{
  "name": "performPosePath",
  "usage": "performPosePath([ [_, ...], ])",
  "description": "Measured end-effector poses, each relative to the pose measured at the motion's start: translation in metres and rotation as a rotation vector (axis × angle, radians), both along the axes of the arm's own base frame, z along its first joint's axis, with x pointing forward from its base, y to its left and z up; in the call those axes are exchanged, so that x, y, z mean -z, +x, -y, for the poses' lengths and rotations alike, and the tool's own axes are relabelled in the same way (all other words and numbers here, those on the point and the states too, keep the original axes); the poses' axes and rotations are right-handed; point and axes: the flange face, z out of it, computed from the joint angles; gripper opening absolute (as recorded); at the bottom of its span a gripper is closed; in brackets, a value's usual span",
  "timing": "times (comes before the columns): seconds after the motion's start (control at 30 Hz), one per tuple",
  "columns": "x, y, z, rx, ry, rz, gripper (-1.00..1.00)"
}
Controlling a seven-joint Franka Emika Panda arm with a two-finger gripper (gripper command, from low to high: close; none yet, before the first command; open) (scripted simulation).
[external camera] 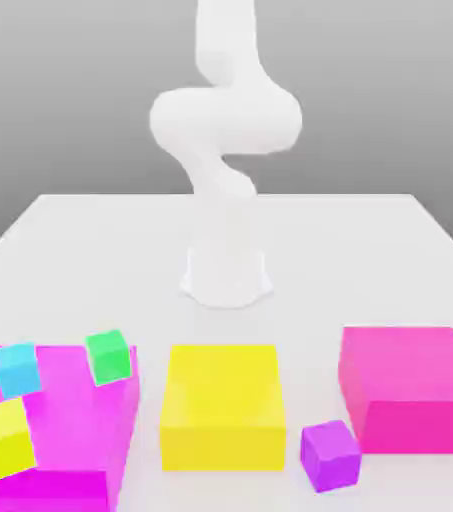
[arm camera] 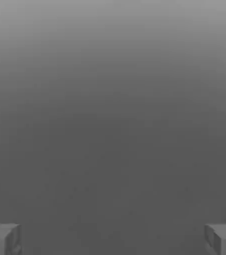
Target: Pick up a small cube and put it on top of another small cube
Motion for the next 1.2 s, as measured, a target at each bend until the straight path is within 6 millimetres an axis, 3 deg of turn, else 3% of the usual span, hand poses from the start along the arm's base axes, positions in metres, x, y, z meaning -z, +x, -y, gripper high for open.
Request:
performPosePath([
  [0.27, 0.107, 0.067, -0.03, -0.348, -0.213, -0.163, 0.0],
  [0.57, 0.238, 0.102, -0.068, -0.767, -0.411, -0.319, 0.0],
  [0.73, 0.313, 0.104, -0.088, -1.014, -0.502, -0.393, 0.0],
  [0.93, 0.401, 0.089, -0.112, -1.331, -0.594, -0.468, 0.0],
  [1.1, 0.47, 0.068, -0.12, -1.585, -0.646, -0.522, 0.0],
  [1.2, 0.507, 0.065, -0.121, -1.627, -0.652, -0.53, 0.0],
])
